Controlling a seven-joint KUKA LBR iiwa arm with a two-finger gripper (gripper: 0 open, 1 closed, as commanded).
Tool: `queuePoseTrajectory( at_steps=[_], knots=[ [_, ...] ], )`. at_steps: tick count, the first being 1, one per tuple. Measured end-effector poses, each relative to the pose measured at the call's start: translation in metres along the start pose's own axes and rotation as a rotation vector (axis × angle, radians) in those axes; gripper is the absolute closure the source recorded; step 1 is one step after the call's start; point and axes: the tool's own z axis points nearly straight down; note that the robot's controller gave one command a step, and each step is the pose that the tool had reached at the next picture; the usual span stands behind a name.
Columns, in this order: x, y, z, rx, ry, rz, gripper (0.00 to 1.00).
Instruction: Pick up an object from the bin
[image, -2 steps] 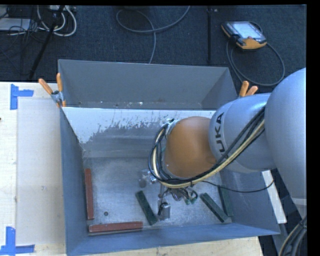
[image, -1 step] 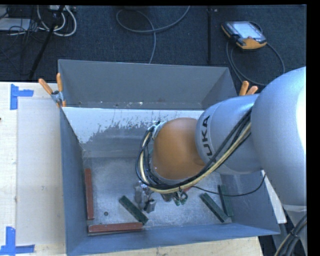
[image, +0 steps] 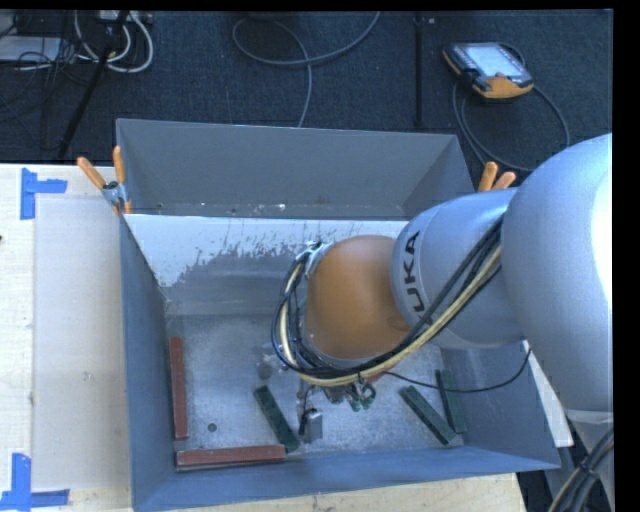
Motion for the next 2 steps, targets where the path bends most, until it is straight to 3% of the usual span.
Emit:
queuePoseTrajectory(
  at_steps=[1,2],
  knots=[
    [0.000,0.000,0.000,0.000,0.000,0.001,0.00],
    [0.005,0.030,0.000,0.004,0.001,-0.176,0.00]
  ],
)
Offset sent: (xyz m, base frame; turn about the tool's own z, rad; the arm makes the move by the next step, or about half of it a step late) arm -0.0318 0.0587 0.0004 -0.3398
